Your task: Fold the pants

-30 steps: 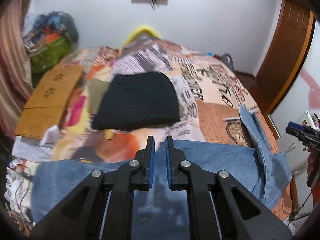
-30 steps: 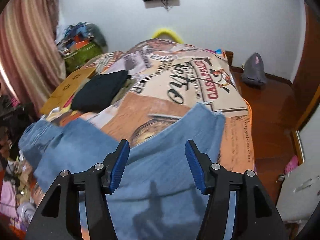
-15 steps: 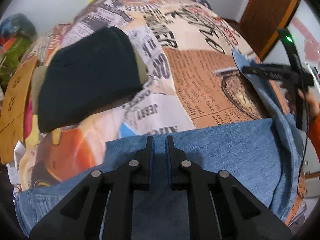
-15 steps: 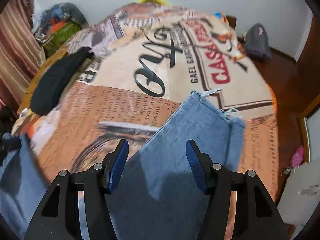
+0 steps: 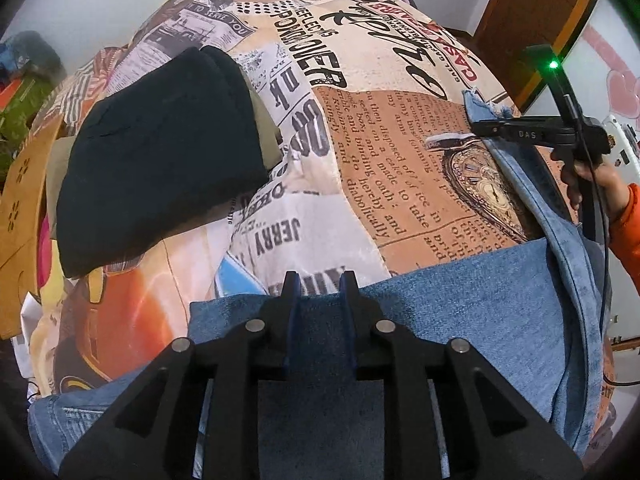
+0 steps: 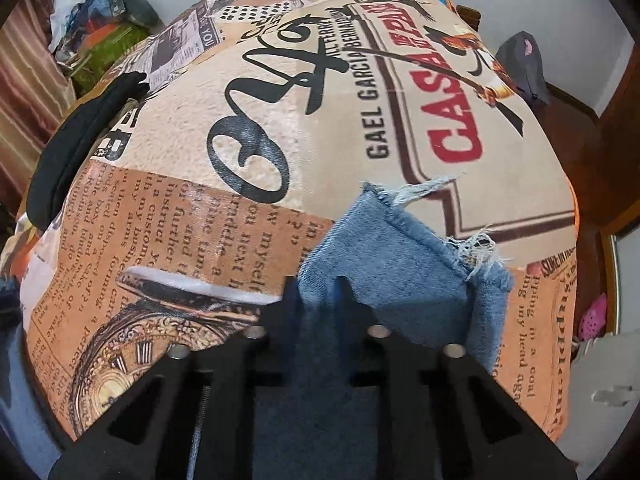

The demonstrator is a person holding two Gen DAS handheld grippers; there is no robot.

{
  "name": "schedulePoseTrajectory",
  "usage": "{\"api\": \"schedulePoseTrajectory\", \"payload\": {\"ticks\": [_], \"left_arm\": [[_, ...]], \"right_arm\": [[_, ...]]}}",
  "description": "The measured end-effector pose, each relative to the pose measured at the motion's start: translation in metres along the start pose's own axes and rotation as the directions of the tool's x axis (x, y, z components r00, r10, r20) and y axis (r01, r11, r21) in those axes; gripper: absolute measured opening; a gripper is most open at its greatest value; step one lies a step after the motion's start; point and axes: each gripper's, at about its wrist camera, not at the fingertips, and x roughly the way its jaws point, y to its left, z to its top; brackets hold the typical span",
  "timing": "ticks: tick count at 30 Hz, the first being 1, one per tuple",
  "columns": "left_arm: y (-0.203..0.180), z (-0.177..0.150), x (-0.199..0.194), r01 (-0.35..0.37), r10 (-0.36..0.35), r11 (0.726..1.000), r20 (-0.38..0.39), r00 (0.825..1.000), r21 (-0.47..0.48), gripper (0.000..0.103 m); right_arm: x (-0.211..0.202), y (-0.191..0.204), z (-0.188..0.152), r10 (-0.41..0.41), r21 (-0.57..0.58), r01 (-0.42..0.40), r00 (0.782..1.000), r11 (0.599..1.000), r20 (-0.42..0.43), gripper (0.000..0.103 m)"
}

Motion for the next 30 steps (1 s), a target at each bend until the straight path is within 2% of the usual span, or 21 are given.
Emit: {"api": "schedulePoseTrajectory", "payload": {"ticks": [2,5,8,10,12,16,21,25,26,27,30], "left_arm": [[0.0,0.001,-0.006,-0.012,0.012,1.0,0.003,1.0,-0.018,0.02],[-0.005,0.0,-0.022,-0.017,0.017,1.0,0.023,1.0,-0.023,0.02],[-0.019,-0.005,-0.043,-0.013,0.014,1.0,0.053,0.998,-0.011,0.03],[-0.032,-0.01,-0.059,0.018,-0.018,1.0,0.079,0.997,-0.008,0.044],[-0.047,-0.014,-0.07,0.039,-0.039,0.999,0.095,0.995,0.0,0.048],[-0.087,-0.024,-0.087,0.1,-0.105,0.994,0.112,0.988,0.043,0.049],[-0.134,-0.039,-0.085,0.22,-0.225,0.973,0.083,0.971,0.071,0.05],[-0.171,-0.05,-0.076,0.251,-0.26,0.959,0.062,0.964,0.131,0.049],[-0.179,-0.052,-0.074,0.248,-0.258,0.958,0.055,0.965,0.143,0.049],[-0.184,-0.054,-0.072,0.245,-0.256,0.957,0.053,0.965,0.153,0.043],[-0.2,-0.057,-0.064,0.195,-0.208,0.961,0.047,0.977,0.194,0.015]], "right_arm": [[-0.004,-0.004,-0.003,-0.011,-0.002,0.011,1.0,1.0,0.007,0.009],[-0.036,-0.011,-0.01,-0.01,0.028,0.008,0.997,1.0,0.075,0.008],[-0.076,-0.024,-0.017,0.0,0.062,-0.009,0.99,0.998,0.139,0.008],[-0.11,-0.033,-0.031,-0.002,0.083,-0.013,0.983,0.996,0.183,0.008],[-0.14,-0.043,-0.045,-0.006,0.104,-0.017,0.976,0.994,0.218,0.008],[-0.175,-0.049,-0.058,-0.022,0.138,-0.017,0.963,0.99,0.27,0.008],[-0.204,-0.055,-0.079,-0.039,0.173,-0.016,0.95,0.985,0.31,0.008],[-0.217,-0.064,-0.095,-0.046,0.209,-0.025,0.944,0.977,0.327,0.008],[-0.218,-0.065,-0.096,-0.048,0.214,-0.025,0.943,0.976,0.33,0.008],[-0.221,-0.066,-0.098,-0.049,0.217,-0.026,0.942,0.976,0.332,0.008],[-0.223,-0.066,-0.1,-0.047,0.215,-0.028,0.939,0.976,0.339,0.008]]}}
